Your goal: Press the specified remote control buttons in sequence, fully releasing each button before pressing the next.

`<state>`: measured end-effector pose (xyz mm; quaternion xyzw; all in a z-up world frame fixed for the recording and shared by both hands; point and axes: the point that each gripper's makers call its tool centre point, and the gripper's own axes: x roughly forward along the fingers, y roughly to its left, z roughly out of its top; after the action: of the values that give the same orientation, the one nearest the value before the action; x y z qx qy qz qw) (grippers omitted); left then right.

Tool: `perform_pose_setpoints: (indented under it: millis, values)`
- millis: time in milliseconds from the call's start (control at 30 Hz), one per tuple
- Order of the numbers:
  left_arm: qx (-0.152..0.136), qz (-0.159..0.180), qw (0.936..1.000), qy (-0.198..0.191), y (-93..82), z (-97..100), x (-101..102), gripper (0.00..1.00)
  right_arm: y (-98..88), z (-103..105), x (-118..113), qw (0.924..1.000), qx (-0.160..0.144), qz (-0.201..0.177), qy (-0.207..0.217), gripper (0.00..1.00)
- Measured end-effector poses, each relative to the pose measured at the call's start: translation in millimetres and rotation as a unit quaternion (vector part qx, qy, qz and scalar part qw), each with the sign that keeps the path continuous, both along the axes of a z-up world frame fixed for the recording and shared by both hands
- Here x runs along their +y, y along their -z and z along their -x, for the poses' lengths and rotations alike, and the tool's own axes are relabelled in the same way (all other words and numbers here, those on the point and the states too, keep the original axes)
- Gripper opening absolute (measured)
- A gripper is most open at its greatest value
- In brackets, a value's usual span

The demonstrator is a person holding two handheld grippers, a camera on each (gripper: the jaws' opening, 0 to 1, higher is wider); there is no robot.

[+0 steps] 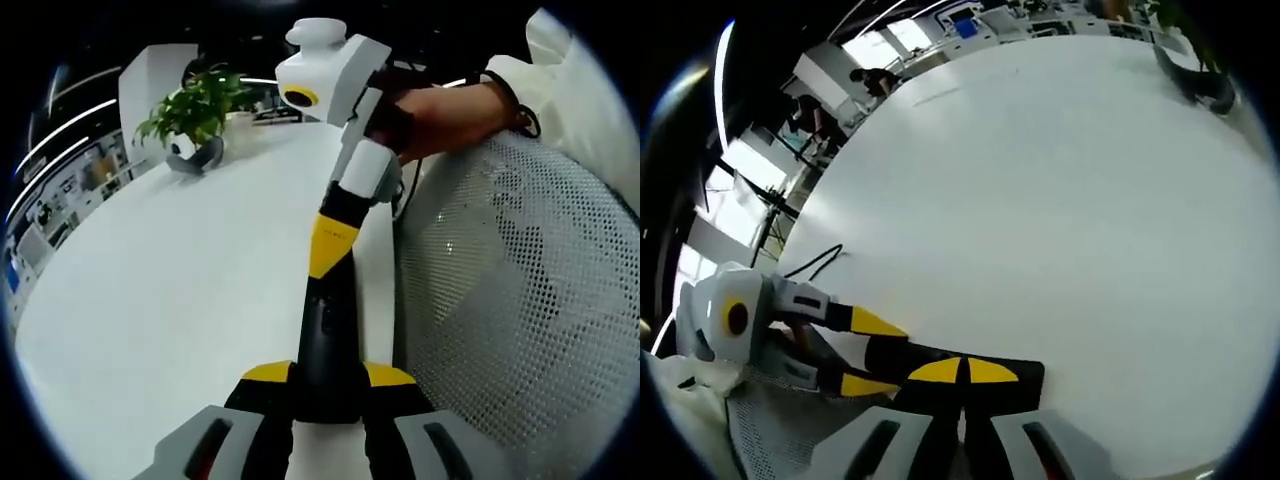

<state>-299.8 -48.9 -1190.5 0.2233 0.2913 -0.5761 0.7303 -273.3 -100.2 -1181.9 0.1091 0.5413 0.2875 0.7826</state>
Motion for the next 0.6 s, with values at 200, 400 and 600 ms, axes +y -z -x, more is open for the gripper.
perform_pose_setpoints:
  millis: [200,400,600]
  values:
    - [-0.001,0.002,1.0000,-0.002,-0.2,-0.7,-0.3,0.25,0.8,0.3,3.0,0.9992,-0.027,0.020,-0.020,0.00]
    - [0.000,0.002,1.0000,-0.002,0.0,-0.9,-0.9,0.25,1.4,0.1,1.5,0.9989,-0.031,0.026,-0.023,0.00]
    - [0.001,0.000,1.0000,-0.002,-0.1,-0.8,-1.4,0.25,-0.3,-1.1,2.3,0.9986,-0.037,0.028,-0.026,0.00]
